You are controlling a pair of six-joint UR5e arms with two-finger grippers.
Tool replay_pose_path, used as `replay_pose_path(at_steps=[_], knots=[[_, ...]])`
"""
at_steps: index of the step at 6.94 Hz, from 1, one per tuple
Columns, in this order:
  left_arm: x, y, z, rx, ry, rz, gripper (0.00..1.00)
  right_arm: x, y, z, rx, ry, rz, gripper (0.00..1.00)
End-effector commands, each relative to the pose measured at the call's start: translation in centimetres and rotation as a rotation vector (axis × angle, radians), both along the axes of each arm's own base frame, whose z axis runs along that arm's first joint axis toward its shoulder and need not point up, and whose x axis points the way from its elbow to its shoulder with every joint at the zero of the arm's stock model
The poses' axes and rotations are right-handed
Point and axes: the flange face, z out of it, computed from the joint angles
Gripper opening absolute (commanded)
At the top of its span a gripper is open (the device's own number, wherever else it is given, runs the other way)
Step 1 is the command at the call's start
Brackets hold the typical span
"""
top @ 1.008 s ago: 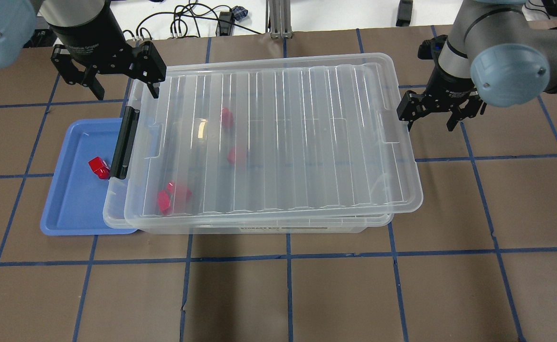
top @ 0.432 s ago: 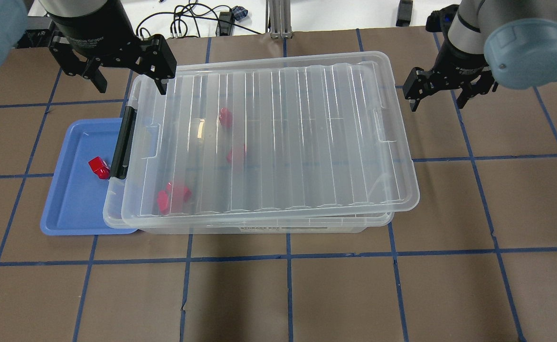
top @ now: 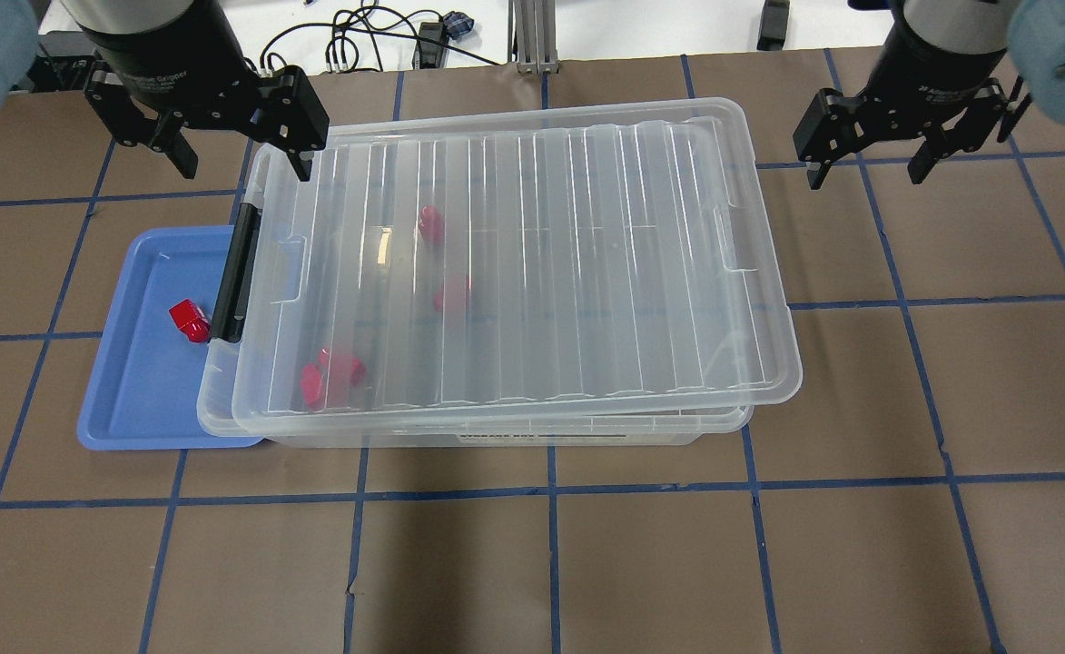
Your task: Place red block in blue tray from box
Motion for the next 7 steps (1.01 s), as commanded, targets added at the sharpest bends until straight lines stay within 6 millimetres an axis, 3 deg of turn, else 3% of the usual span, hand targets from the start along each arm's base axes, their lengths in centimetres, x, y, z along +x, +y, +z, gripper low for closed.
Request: replay_pose_path(at_steps=[1, 2, 3, 7], knots=[[1.9, -0.7, -1.9, 0.028, 0.038, -0.010, 1.00, 3.9, 1.3, 0.9, -0.005, -0.011, -0.045, 1.00], [1.9, 0.3, -2.4, 0.033, 0.032, -0.011, 1.00, 3.8, 1.1, 0.8, -0.004, -0.004, -0.042, 1.00], [1.5, 0.1, -5.8, 0.093, 0.034, -0.018, 1.00, 3.8, 0.9, 0.9, -0.022, 0.000, -0.042, 1.00], [1.5, 0.9, -4.9, 0.055, 0.028, -0.017, 1.00, 3.8, 1.1, 0.6, -0.019, -0.002, -0.042, 1.00]])
